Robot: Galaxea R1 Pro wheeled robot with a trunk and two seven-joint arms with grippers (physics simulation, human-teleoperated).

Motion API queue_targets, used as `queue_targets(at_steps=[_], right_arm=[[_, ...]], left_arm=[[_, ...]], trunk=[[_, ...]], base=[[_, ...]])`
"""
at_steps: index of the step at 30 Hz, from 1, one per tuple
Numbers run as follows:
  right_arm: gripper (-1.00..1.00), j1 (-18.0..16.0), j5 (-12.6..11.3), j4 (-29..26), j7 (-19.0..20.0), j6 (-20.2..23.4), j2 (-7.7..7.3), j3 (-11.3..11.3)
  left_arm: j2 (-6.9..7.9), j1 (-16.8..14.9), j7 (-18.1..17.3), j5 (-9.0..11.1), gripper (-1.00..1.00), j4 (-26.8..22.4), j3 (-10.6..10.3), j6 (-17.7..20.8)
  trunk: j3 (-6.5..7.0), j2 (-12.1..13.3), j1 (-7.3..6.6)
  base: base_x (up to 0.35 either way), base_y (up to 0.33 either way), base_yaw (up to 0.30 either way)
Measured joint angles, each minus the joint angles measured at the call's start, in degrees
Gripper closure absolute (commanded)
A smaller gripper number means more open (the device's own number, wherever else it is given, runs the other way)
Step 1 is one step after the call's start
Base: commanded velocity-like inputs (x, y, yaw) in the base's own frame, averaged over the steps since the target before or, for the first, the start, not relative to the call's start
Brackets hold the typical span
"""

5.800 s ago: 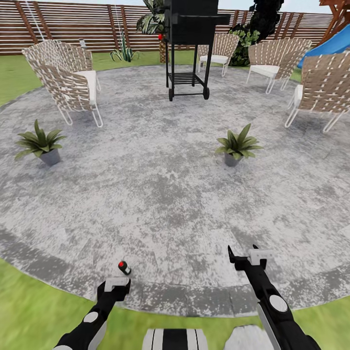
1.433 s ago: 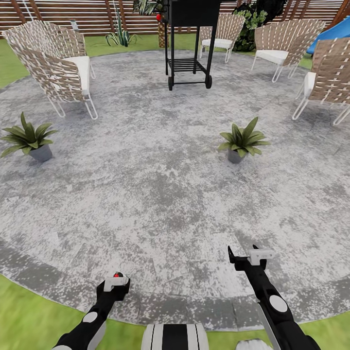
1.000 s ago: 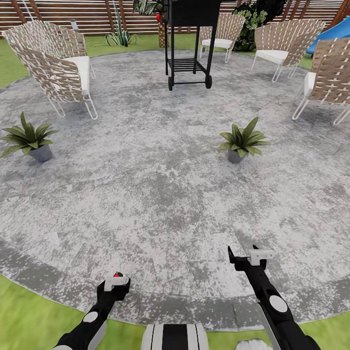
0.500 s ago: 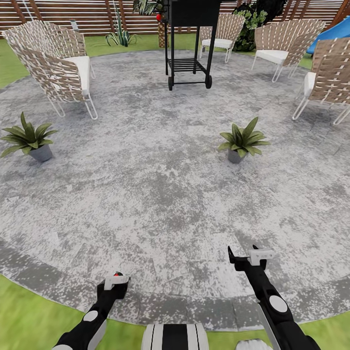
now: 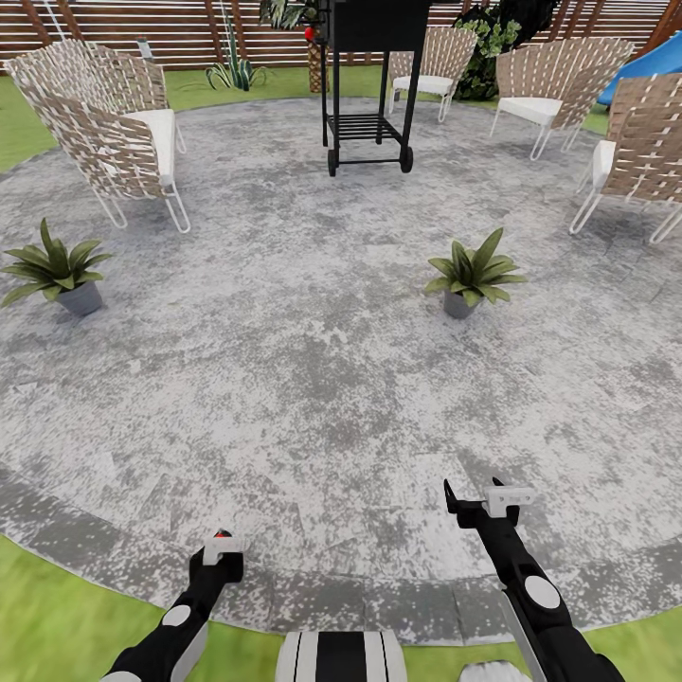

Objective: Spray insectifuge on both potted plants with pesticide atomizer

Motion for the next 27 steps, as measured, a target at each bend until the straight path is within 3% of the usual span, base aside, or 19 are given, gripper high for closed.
queue_targets(at_steps=[8,16,22,27], right_arm=[[-1.0,0.0,0.0,0.0,0.0,0.0,0.0,0.0],[-1.0,-0.01,0.08,0.96,0.15,0.0,0.16,0.16],[-1.0,0.0,0.01,7.3,0.33,-0.11,0.35,0.37],[-1.0,-0.02,-0.01,9.04,0.45,-0.17,0.41,0.47]], left_arm=[[-0.1,0.0,0.0,-0.01,1.0,-0.08,0.0,-0.04],[-0.19,0.0,0.0,-0.03,1.0,0.08,0.08,0.08],[-0.09,0.0,-0.12,0.05,1.0,0.09,-0.04,0.37],[0.08,-0.03,-0.12,0.05,1.0,0.14,0.01,0.92]], trunk=[[0.0,0.0,0.0],[1.77,0.11,-0.21],[3.1,0.19,-0.36],[4.2,0.25,-0.49]], base=[[0.0,0.0,0.0],[0.0,0.0,0.0],[0.0,0.0,0.0],[0.0,0.0,0.0]])
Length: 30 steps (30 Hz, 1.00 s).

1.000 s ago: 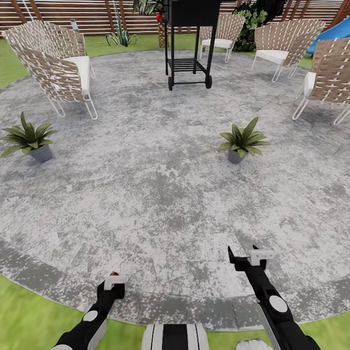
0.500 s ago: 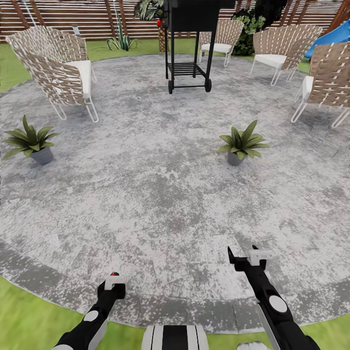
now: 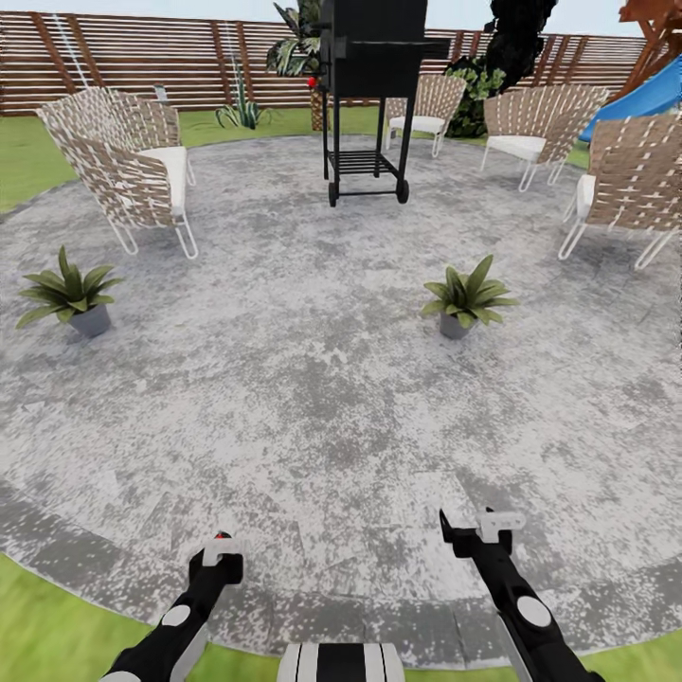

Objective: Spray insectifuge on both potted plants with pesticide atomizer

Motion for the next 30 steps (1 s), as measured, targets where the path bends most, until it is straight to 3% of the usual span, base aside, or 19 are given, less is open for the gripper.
queue_targets(at_steps=[5,9,11,16,21,30], right_arm=[[-1.0,0.03,0.85,0.48,-0.26,-0.07,-0.01,0.21],[-1.0,0.24,1.04,5.04,-0.5,-0.47,0.0,0.17],[-1.0,2.73,1.11,5.46,-0.52,-3.97,-0.5,-0.23],[-1.0,5.87,1.12,5.56,-0.53,-5.73,-0.65,-0.75],[-1.0,10.42,1.06,5.49,-0.47,-11.29,-0.59,-1.03],[-1.0,12.62,1.16,8.26,-0.39,-13.17,-0.6,-1.06]], left_arm=[[0.21,-0.02,-0.1,0.04,1.0,-0.1,0.02,1.16],[0.36,0.08,-0.09,-0.11,1.0,0.53,-0.01,1.36],[0.43,0.55,-0.07,-0.14,1.0,1.82,0.0,1.3],[0.47,1.49,-0.06,-0.15,1.0,4.34,-0.01,1.18],[0.65,4.39,-0.1,-0.01,1.0,5.54,0.29,1.0],[0.9,7.06,0.17,-0.24,1.0,5.56,0.33,0.95]], trunk=[[1.11,0.07,-0.13],[1.99,0.12,-0.23],[2.43,0.15,-0.28],[3.54,0.22,-0.41],[4.71,0.28,-0.54],[7.37,0.4,-0.77]], base=[[0.0,0.0,0.0],[0.0,0.0,0.0],[0.0,0.0,0.0],[0.0,0.0,0.0],[0.0,0.0,-0.017],[0.0,0.0,-0.106]])
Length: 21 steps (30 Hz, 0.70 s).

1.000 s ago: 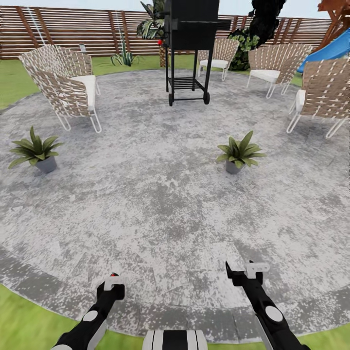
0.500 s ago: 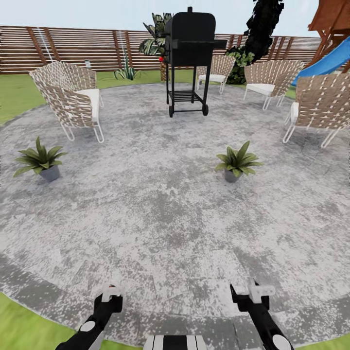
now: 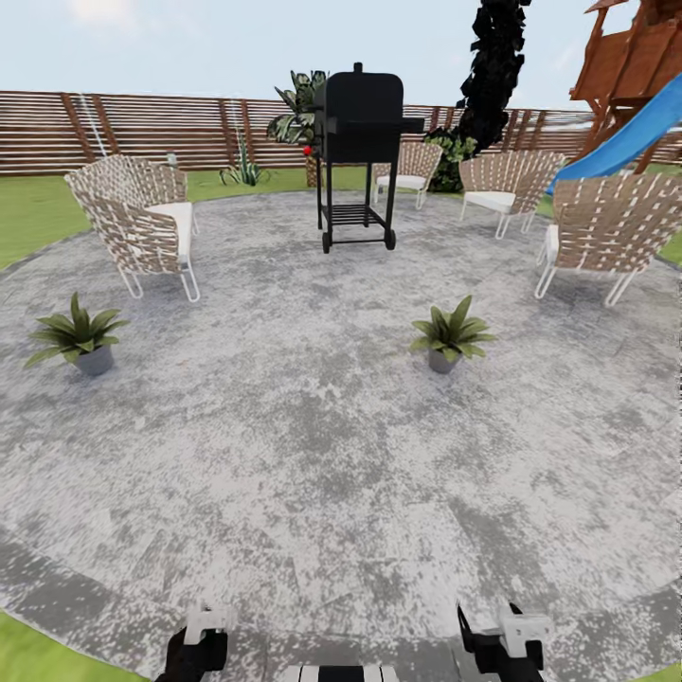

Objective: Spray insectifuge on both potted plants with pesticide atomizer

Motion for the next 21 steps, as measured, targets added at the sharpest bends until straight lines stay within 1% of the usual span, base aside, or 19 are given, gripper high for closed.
queue_targets(at_steps=[4,11,16,21], right_arm=[[-1.0,0.22,-0.09,3.74,0.14,-0.11,0.05,0.01],[-1.0,0.27,-0.19,8.72,0.0,-0.13,0.47,0.17],[-1.0,0.26,-0.21,10.2,-0.05,-0.18,0.55,0.26],[-1.0,0.26,-0.27,10.45,-0.06,-0.19,0.59,0.27]], left_arm=[[0.09,1.22,0.08,-0.07,1.0,-0.4,-0.14,0.05],[0.05,1.48,0.19,0.05,1.0,0.12,-0.2,0.06],[0.03,1.49,0.13,0.07,1.0,0.25,-0.19,0.07],[0.05,1.5,0.12,0.08,1.0,0.27,-0.1,0.15]], trunk=[[1.22,0.05,-0.1],[3.35,0.15,-0.28],[4.6,2.14,-1.37],[5.59,4.15,-2.47]], base=[[0.0,0.0,-0.124],[0.0,0.0,-0.125],[0.0,0.0,-0.116],[0.0,0.0,-0.025]])
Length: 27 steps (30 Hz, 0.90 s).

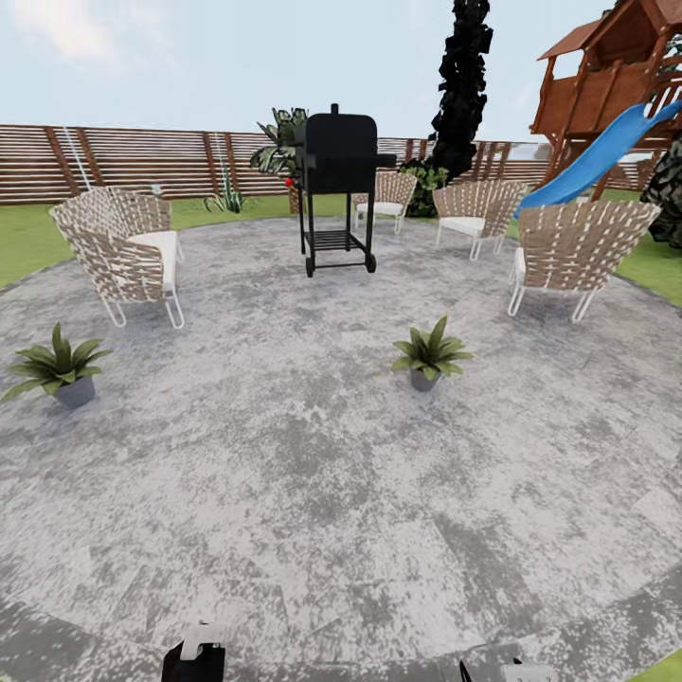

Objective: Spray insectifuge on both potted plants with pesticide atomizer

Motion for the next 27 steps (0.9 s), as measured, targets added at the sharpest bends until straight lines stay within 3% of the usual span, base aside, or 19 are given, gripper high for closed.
queue_targets(at_steps=[12,27], right_arm=[[-1.0,0.0,-0.09,0.01,0.0,0.0,0.02,0.0],[-1.0,0.02,-0.02,0.01,0.0,0.02,0.02,0.01]], left_arm=[[0.0,0.08,0.0,0.02,1.0,0.03,-0.03,-0.05],[-0.01,0.07,0.07,0.03,1.0,0.12,-0.06,-0.09]], trunk=[[2.17,4.81,-2.64],[4.86,10.83,-5.93]], base=[[0.0,0.0,-0.024],[0.0,0.0,-0.28]])
